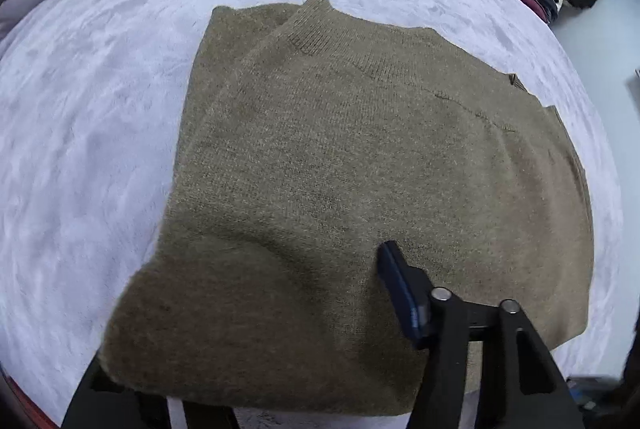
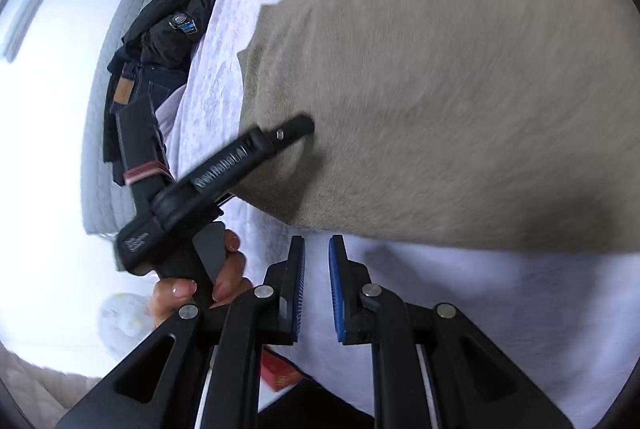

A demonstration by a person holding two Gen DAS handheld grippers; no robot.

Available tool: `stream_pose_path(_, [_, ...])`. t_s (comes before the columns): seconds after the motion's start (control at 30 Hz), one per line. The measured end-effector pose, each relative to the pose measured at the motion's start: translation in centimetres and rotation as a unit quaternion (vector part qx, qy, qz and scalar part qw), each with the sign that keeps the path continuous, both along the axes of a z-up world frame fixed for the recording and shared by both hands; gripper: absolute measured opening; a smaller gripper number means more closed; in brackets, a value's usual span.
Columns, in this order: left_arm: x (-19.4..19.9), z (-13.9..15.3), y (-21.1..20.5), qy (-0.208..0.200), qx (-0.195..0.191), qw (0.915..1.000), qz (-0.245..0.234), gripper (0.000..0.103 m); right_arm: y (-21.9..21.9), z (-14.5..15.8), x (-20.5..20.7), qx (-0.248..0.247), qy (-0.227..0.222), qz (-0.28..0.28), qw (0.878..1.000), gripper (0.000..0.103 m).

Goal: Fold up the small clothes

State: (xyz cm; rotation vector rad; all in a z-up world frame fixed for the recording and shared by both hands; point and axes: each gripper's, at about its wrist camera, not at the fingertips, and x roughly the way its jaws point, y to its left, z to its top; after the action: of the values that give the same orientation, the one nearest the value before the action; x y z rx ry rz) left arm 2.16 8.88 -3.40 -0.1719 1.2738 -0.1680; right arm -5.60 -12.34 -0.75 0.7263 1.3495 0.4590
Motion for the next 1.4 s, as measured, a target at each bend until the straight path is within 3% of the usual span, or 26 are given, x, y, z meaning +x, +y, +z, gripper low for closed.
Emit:
stream_pose_path(0.03, [-0.2,0.4,-0.3,-0.014,0.021,0.9996,-0.014,0.039,-0.8,1.2,0.3,-0.023,-0.013,0.004,1.000,0.014])
stream_pose_path(0.1, [-0.8,1.1,-1.2,-0.048,0.068,0.9953,-0.049,0.032,-1.9,3.0,1.4,-0.056,-0.032,0.007,0.998,0.017])
stream_pose_path(0.17, [-2.0,1.7,-2.8,-0.094,0.130,0.9824,-0.096,0.025,-2.5,4.9,3.4,-0.089,-0.049,0.015,0.995,0.048])
stream_pose_path(0.2, [-2.7,1.9,-3.7,-0.119,0.163,0.9713,-0.126,0.024,-2.4,5.7,4.8,-0.104,-0.056,0.023,0.993,0.078])
stream_pose_path(0.23, [-3.2,2.0,-4.4,-0.135,0.181,0.9633,-0.145,0.024,-2.0,6.2,6.3,-0.114,-0.060,0.035,0.991,0.086])
stream_pose_path(0.33, [-4.6,2.2,-5.8,-0.174,0.212,0.9420,-0.193,0.024,1.1,6.9,11.6,-0.111,-0.051,0.095,0.988,0.086])
stream_pose_path(0.47, [-5.3,1.8,-6.2,-0.188,0.235,0.9282,-0.219,0.024,8.0,6.0,18.0,-0.115,-0.014,0.192,0.974,0.086])
stream_pose_path(0.53, [-5.3,1.7,-6.6,-0.192,0.239,0.9254,-0.223,0.024,11.8,4.9,20.1,-0.139,0.014,0.243,0.960,0.086])
stream_pose_path(0.6, [-5.4,1.5,-6.9,-0.196,0.243,0.9226,-0.227,0.024,15.7,3.3,21.4,-0.167,0.040,0.302,0.938,0.086])
stream_pose_path(0.73, [-5.2,1.0,-7.1,-0.198,0.250,0.9202,-0.227,0.024,22.3,0.1,21.8,-0.249,0.064,0.398,0.880,0.086])
stream_pose_path(0.9, [-4.8,0.7,-7.1,-0.192,0.247,0.9238,-0.220,0.024,27.6,-3.6,21.1,-0.332,0.090,0.456,0.821,0.086])
stream_pose_path(0.97, [-4.7,0.7,-7.0,-0.191,0.249,0.9239,-0.219,0.024,28.8,-5.2,20.3,-0.372,0.095,0.481,0.789,0.086])
stream_pose_path(1.0, [-4.8,0.6,-7.1,-0.190,0.251,0.9233,-0.220,0.024,28.9,-5.7,20.1,-0.382,0.095,0.487,0.780,0.083])
stream_pose_path(1.03, [-5.0,0.7,-7.1,-0.190,0.251,0.9229,-0.222,0.025,28.8,-6.0,20.1,-0.390,0.095,0.489,0.774,0.070])
stream_pose_path(1.07, [-5.0,0.7,-7.1,-0.188,0.249,0.9233,-0.224,0.025,28.4,-5.9,20.2,-0.397,0.089,0.486,0.774,0.056])
stream_pose_path(1.1, [-4.9,0.8,-7.0,-0.187,0.246,0.9243,-0.225,0.025,27.7,-5.6,20.6,-0.402,0.079,0.476,0.778,0.022])
stream_pose_path(1.13, [-4.8,0.9,-6.9,-0.186,0.240,0.9257,-0.225,0.025,26.7,-5.1,21.1,-0.384,0.082,0.462,0.795,0.014])
stream_pose_path(1.23, [-4.8,1.7,-6.8,-0.192,0.223,0.9290,-0.225,0.025,23.0,-3.4,22.4,-0.297,0.088,0.406,0.860,0.014])
stream_pose_path(1.33, [-4.7,2.9,-6.8,-0.193,0.209,0.9334,-0.219,0.025,18.7,-1.2,22.5,-0.223,0.072,0.345,0.909,0.014])
stream_pose_path(1.4, [-4.9,4.5,-7.1,-0.205,0.200,0.9335,-0.216,0.025,16.1,0.4,22.1,-0.183,0.054,0.309,0.932,0.014])
